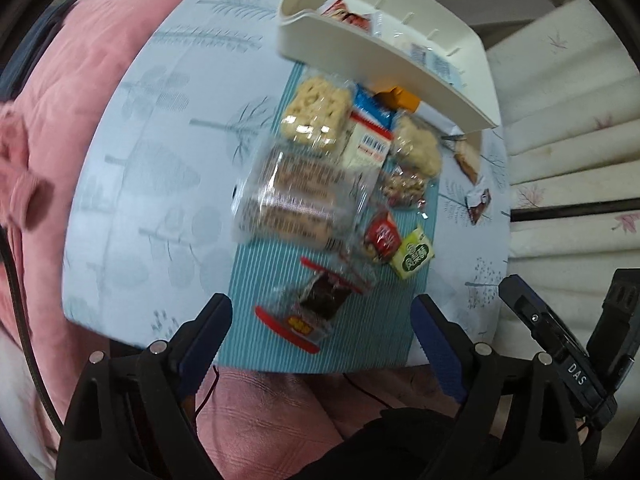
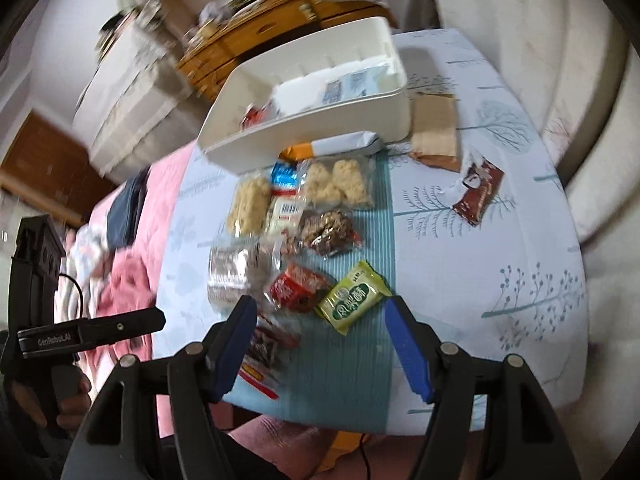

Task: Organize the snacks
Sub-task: 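Grasp the red-white dark-window packet with left while right grasps the green pineapple-cake packet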

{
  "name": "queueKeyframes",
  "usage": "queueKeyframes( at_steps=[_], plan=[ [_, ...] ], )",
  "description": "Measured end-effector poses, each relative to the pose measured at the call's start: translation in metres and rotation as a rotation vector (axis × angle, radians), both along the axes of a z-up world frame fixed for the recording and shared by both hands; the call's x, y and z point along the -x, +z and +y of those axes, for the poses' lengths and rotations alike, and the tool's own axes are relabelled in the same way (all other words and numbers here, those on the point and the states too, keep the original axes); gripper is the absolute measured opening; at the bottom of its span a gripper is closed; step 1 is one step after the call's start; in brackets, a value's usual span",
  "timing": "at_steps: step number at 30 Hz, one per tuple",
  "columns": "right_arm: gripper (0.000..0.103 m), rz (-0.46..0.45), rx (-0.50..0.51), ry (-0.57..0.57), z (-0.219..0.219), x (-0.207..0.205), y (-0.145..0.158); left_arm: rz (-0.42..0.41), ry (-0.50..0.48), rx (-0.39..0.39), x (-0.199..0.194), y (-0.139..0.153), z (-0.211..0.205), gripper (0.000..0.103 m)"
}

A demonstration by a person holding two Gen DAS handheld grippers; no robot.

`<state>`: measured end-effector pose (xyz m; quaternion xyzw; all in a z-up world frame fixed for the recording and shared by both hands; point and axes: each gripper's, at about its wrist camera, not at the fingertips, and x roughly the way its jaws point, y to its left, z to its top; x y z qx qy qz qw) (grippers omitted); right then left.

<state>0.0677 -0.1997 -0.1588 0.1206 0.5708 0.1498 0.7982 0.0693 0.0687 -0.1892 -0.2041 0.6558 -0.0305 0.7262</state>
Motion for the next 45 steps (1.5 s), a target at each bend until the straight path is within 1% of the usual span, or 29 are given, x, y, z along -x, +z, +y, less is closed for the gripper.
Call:
queueKeyframes(
  at_steps=[4,7,11,14,18,21,23,27,32,36,38,40,43,45],
  plan=[
    [0.067,-0.011,0.035,0.122,0.002,0.001,-0.007,0.017,0.049,-0.019,0.017,-0.014,-0.011,0.09],
    [0.067,-0.038,0.067,0.213,0.005,0.003,-0.013,0.031,0.06,-0.043,0.025,-0.025,-0.02,0.09],
    [0.067,-0.09,0.126,0.347,0.013,0.007,-0.026,0.037,0.035,-0.081,0.029,-0.04,-0.033,0.09],
    [0.067,-0.104,0.148,0.408,0.017,0.007,-0.035,0.042,0.031,-0.104,0.029,-0.053,-0.038,0.09],
    [0.067,-0.152,0.181,0.491,0.023,0.007,-0.046,0.027,0.013,-0.147,0.026,-0.068,-0.044,0.09],
    [0.067,-0.183,0.204,0.549,0.027,0.008,-0.053,0.008,-0.011,-0.188,0.021,-0.078,-0.049,0.09],
    [0.067,-0.196,0.224,0.587,0.031,0.009,-0.06,-0.002,-0.046,-0.228,0.018,-0.083,-0.054,0.09],
    [0.067,-0.196,0.243,0.634,0.035,0.007,-0.075,-0.038,-0.124,-0.261,0.012,-0.09,-0.067,0.09],
    [0.067,-0.202,0.266,0.666,0.033,0.005,-0.091,-0.064,-0.206,-0.36,0.003,-0.102,-0.087,0.09],
    [0.067,-0.219,0.263,0.673,0.032,0.003,-0.098,-0.037,-0.234,-0.405,-0.004,-0.118,-0.095,0.09],
    [0.067,-0.234,0.258,0.684,0.033,0.003,-0.1,-0.058,-0.215,-0.399,-0.005,-0.121,-0.101,0.089],
    [0.067,-0.246,0.259,0.696,0.035,0.002,-0.102,-0.062,-0.21,-0.391,-0.006,-0.124,-0.099,0.089],
    [0.067,-0.243,0.257,0.707,0.039,0.0,-0.107,-0.081,-0.198,-0.355,-0.008,-0.127,-0.096,0.084],
    [0.067,-0.245,0.263,0.715,0.041,-0.002,-0.11,-0.091,-0.19,-0.355,-0.007,-0.128,-0.094,0.081]
  ],
)
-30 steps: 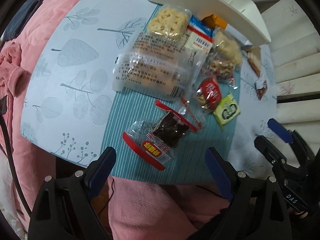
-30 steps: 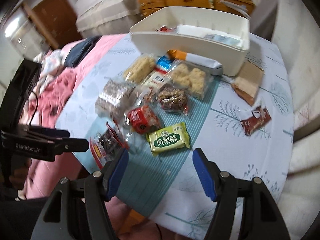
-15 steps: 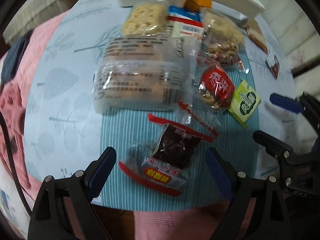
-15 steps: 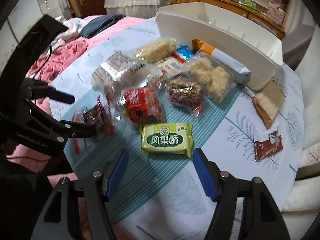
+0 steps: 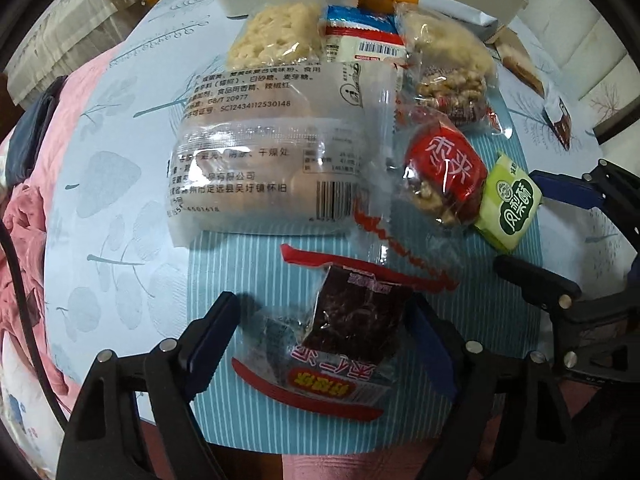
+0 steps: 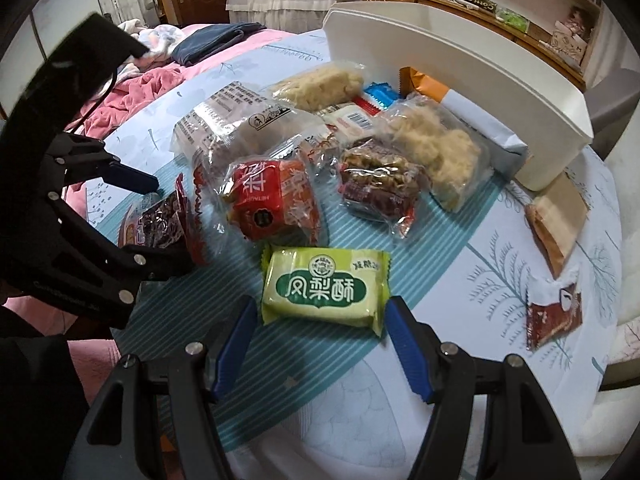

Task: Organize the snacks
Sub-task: 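Grasp the red-white dark-window packet with left while right grasps the green pineapple-cake packet, then lift both held packets into the white tray and open both grippers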

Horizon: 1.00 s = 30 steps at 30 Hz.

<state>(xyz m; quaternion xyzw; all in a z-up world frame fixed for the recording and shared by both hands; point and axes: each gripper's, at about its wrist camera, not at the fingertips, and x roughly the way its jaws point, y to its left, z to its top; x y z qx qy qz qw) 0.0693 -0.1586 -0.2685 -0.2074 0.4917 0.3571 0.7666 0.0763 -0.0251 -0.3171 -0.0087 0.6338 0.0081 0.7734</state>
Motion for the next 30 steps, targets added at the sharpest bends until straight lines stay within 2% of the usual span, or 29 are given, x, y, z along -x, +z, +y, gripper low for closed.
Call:
queueKeyframes(
  at_steps=[6,9,14,22,26,30],
  plan=[
    [0.067,-0.006,-0.003,0.008,0.003,-0.003,-0.002,-0.032,0.009,-0.003,0.008,0.003,0.008,0.064],
    [0.063,-0.015,-0.004,0.016,0.003,-0.004,-0.003,-0.042,0.035,0.002,0.014,0.006,0.015,0.058],
    [0.057,-0.022,-0.007,0.025,0.007,-0.003,-0.002,-0.038,0.048,-0.001,0.023,0.012,0.021,0.056],
    [0.055,0.018,-0.006,0.007,0.01,0.003,0.001,0.002,0.084,0.015,0.04,0.019,0.027,0.055],
    [0.055,0.03,-0.007,-0.005,0.007,0.007,0.006,-0.007,0.097,0.036,0.047,0.036,0.029,0.055],
    [0.055,0.01,-0.032,-0.026,0.005,0.006,0.024,-0.012,0.103,0.071,0.049,0.058,0.031,0.055]
  ],
)
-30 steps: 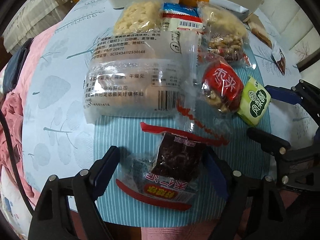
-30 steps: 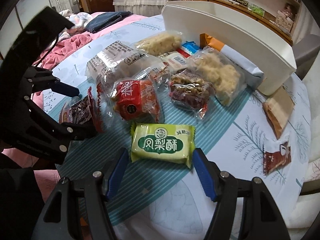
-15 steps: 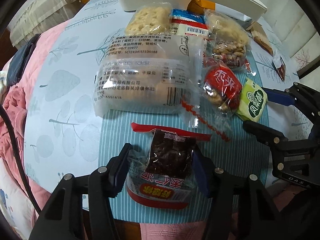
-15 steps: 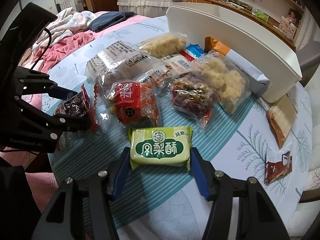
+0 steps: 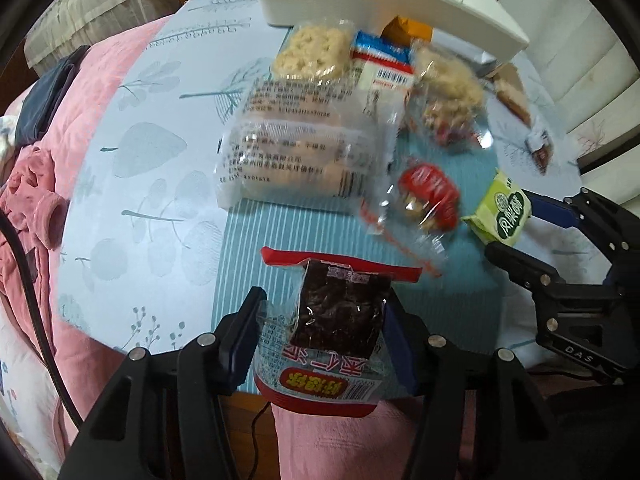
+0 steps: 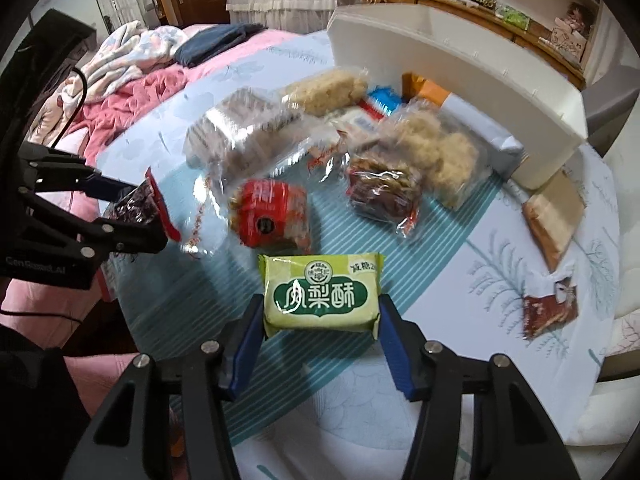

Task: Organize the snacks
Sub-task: 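Lift both held packets into the white tray and open both grippers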

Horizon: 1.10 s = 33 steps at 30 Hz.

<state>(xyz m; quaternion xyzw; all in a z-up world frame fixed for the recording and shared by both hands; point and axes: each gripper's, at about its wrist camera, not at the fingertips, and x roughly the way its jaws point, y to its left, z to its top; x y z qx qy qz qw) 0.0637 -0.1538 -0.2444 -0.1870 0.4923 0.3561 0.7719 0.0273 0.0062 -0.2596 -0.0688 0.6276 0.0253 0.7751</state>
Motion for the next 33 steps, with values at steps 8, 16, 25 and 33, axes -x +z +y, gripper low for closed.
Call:
queueKeyframes(
  at_steps=[8,16,25,33],
  plan=[
    [0.055,-0.091,-0.044,-0.051,-0.004,-0.011,0.046,-0.076,-0.017,0.042,-0.015,0.063,-0.002,0.056],
    [0.055,-0.211,-0.091,-0.104,0.003,-0.035,0.103,-0.194,-0.078,0.085,-0.051,0.137,-0.008,0.056],
    [0.055,-0.3,-0.129,-0.198,0.003,-0.072,0.147,-0.271,-0.15,0.084,-0.106,0.191,-0.004,0.057],
    [0.055,-0.339,-0.157,-0.296,0.004,-0.115,0.168,-0.315,-0.166,0.107,-0.16,0.219,0.005,0.057]
  ],
)
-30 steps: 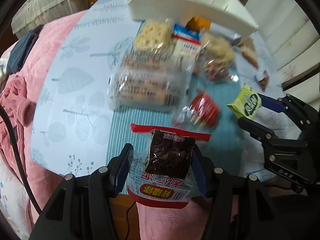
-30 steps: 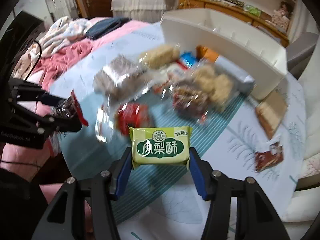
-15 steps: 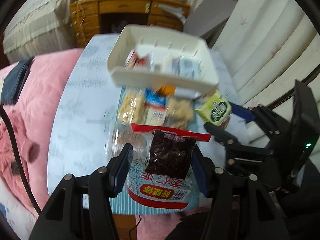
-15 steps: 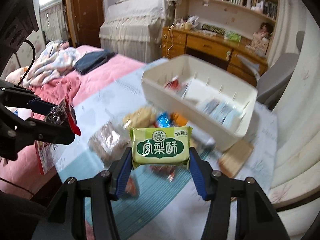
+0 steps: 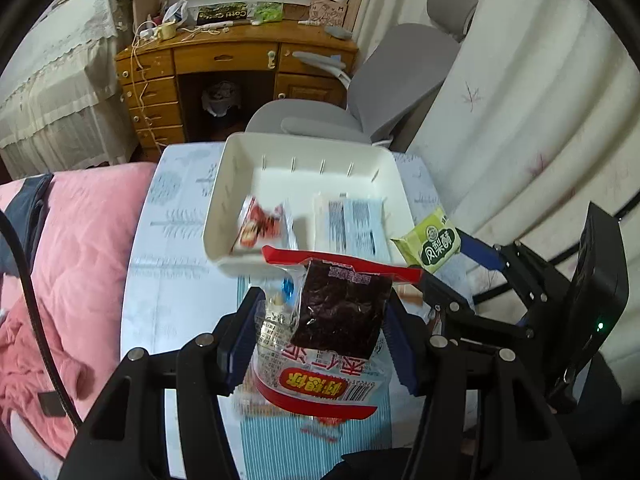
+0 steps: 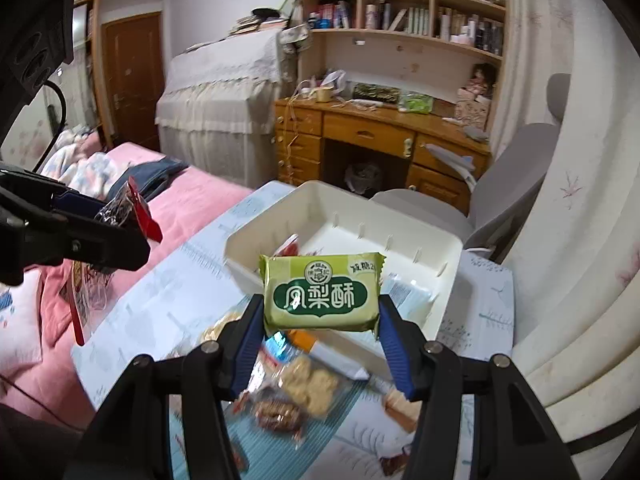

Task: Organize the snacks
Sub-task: 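Lift both held packets into the white tray and open both grippers, then withdraw both grippers from the tray back over the remaining snacks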

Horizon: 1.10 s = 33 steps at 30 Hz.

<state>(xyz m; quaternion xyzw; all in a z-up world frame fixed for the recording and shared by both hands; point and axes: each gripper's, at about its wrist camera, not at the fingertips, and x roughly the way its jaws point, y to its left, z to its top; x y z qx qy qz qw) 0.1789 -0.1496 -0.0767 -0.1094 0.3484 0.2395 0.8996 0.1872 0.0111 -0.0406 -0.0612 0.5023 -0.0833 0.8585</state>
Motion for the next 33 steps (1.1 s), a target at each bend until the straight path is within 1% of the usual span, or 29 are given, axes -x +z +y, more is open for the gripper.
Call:
queueKeyframes(
  at_steps=[5,8,15,19,22,23,24,25,26,30,33],
  plan=[
    [0.056,-0.001,-0.021,-0.06,-0.003,-0.024,0.002,-0.005,-0.012,0.006,-0.038,-0.002,0.003,0.057],
    [0.056,0.003,-0.029,-0.087,-0.003,-0.037,0.002,0.0,-0.007,0.026,-0.064,-0.008,0.007,0.057],
    [0.057,0.039,-0.041,-0.151,-0.007,-0.069,-0.008,0.027,-0.004,0.05,-0.118,-0.035,0.011,0.057],
    [0.057,0.094,-0.031,-0.174,-0.009,-0.082,-0.021,0.05,-0.02,0.07,-0.138,-0.053,0.005,0.057],
    [0.059,0.15,-0.04,-0.181,-0.009,-0.088,-0.029,0.068,-0.004,0.074,-0.145,-0.063,0.003,0.066],
    [0.063,0.169,-0.038,-0.183,-0.009,-0.09,-0.032,0.063,-0.003,0.081,-0.145,-0.063,0.003,0.069],
    [0.066,0.184,-0.035,-0.187,-0.009,-0.091,-0.034,0.058,0.003,0.087,-0.145,-0.063,0.005,0.069],
    [0.074,0.194,-0.032,-0.196,-0.009,-0.09,-0.037,0.057,0.01,0.088,-0.144,-0.062,0.006,0.069],
    [0.079,0.195,-0.032,-0.201,-0.01,-0.089,-0.037,0.059,0.018,0.088,-0.143,-0.062,0.007,0.071],
    [0.08,0.201,-0.024,-0.201,-0.008,-0.08,-0.037,0.073,0.059,0.088,-0.136,-0.059,0.013,0.072],
    [0.08,0.213,-0.037,-0.203,-0.011,-0.071,-0.034,0.066,0.083,0.085,-0.124,-0.05,0.016,0.072]
  ],
)
